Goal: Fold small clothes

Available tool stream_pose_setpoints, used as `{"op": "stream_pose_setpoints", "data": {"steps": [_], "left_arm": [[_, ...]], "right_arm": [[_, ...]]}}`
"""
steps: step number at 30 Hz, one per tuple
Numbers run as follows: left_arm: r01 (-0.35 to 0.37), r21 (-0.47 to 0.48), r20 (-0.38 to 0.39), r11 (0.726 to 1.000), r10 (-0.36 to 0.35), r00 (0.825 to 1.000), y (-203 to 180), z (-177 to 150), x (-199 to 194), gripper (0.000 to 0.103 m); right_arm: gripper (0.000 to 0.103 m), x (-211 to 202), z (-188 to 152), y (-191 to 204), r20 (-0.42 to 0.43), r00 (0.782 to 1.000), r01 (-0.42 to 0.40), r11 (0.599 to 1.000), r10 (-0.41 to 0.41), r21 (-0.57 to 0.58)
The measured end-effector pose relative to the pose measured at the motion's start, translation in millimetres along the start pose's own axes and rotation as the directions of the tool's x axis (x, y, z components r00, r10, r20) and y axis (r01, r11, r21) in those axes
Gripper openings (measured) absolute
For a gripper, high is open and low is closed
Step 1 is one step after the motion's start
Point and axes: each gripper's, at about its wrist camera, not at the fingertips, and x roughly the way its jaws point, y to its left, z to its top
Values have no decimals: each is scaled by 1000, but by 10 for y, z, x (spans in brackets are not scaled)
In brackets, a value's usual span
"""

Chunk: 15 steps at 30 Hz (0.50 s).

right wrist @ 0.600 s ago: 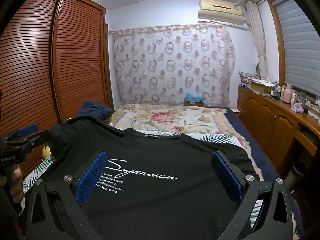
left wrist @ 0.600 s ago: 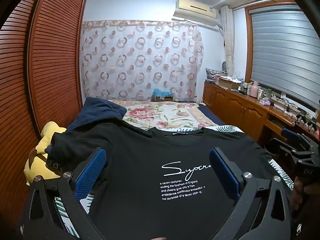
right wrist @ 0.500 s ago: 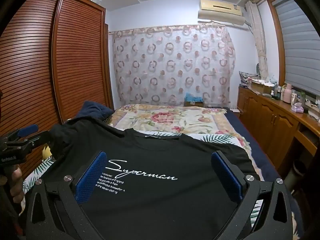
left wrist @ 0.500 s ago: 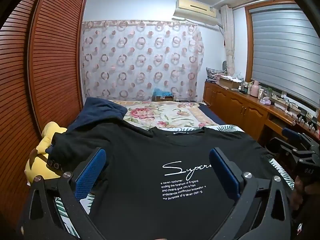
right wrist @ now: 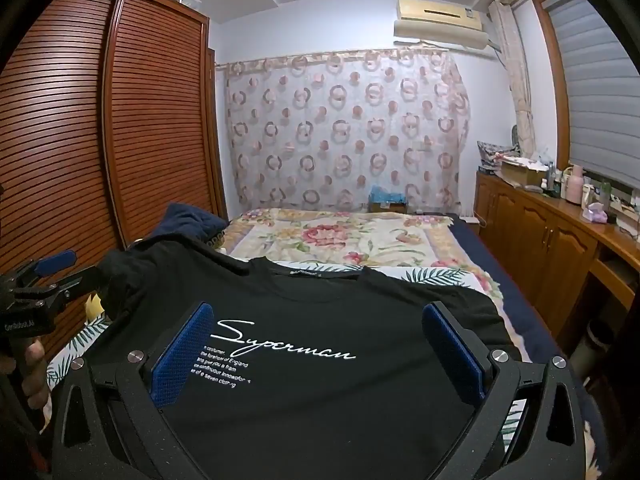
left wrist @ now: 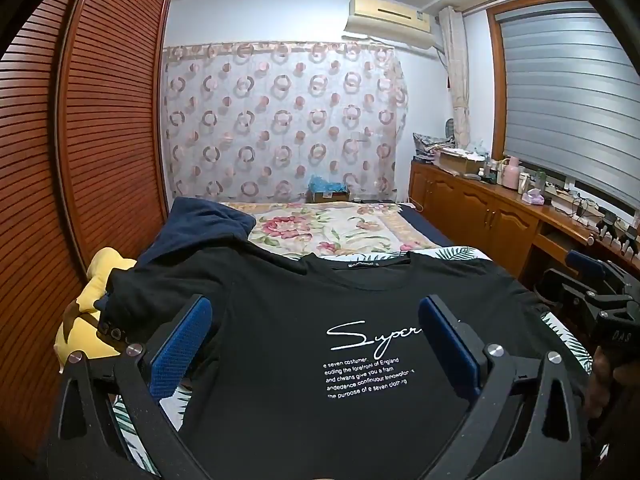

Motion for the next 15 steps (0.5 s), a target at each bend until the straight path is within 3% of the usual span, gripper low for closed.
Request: {"op": "stream_pose_setpoints", "data": {"steps": [15], "left_arm": [[-3,8,3,1000,3,1000,-8,-1,-2,103]], "right_arm": [[103,23,-20,21,7,1000,5,1000,-5,13]]}}
